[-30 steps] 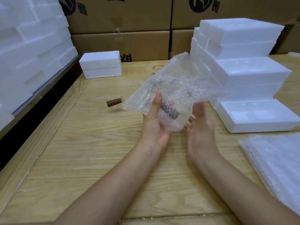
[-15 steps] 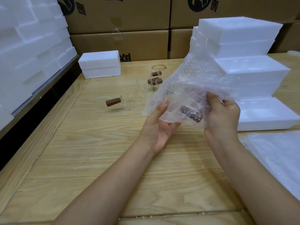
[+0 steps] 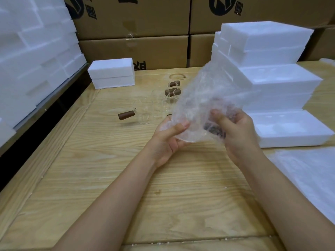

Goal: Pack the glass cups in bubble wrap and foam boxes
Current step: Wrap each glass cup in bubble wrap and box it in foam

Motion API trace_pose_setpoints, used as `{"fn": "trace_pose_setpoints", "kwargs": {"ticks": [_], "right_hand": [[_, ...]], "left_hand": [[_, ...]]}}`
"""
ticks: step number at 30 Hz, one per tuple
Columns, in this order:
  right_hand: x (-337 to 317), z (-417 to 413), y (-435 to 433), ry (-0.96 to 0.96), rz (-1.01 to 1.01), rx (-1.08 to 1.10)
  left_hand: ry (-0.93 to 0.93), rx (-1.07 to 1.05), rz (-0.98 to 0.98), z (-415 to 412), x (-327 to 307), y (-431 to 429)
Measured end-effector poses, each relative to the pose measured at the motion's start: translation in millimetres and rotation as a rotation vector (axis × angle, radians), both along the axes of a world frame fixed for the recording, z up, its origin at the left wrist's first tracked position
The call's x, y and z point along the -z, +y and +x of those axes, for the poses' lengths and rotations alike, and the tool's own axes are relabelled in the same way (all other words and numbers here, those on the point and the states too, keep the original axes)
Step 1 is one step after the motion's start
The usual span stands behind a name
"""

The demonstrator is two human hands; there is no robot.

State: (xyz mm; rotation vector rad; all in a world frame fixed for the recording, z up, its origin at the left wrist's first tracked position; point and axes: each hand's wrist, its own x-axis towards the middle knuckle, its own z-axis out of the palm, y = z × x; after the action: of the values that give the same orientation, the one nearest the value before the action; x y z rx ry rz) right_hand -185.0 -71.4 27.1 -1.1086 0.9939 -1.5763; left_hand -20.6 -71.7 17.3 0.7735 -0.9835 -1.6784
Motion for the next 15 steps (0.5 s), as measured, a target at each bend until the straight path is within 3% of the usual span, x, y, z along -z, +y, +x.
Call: {"fn": "trace_pose_setpoints", "kwargs": {"ticks": [5, 11, 15], "right_hand": [[3.7, -4.2, -3.9, -0.009, 0.034, 0.066], [4.1, -1.7, -2.8, 0.001, 0.038, -0.004], [-0.3, -2.7, -4.9, 0.261, 0.126, -0.076]], "left_hand": [[-0.12, 0.227, -0.04, 18.5, 7.9, -5.2], [-0.149, 0.299, -0.068, 22.5, 13.2, -9.4], [-0.156, 0.319, -0.083, 21.9, 14.0, -10.0]]}}
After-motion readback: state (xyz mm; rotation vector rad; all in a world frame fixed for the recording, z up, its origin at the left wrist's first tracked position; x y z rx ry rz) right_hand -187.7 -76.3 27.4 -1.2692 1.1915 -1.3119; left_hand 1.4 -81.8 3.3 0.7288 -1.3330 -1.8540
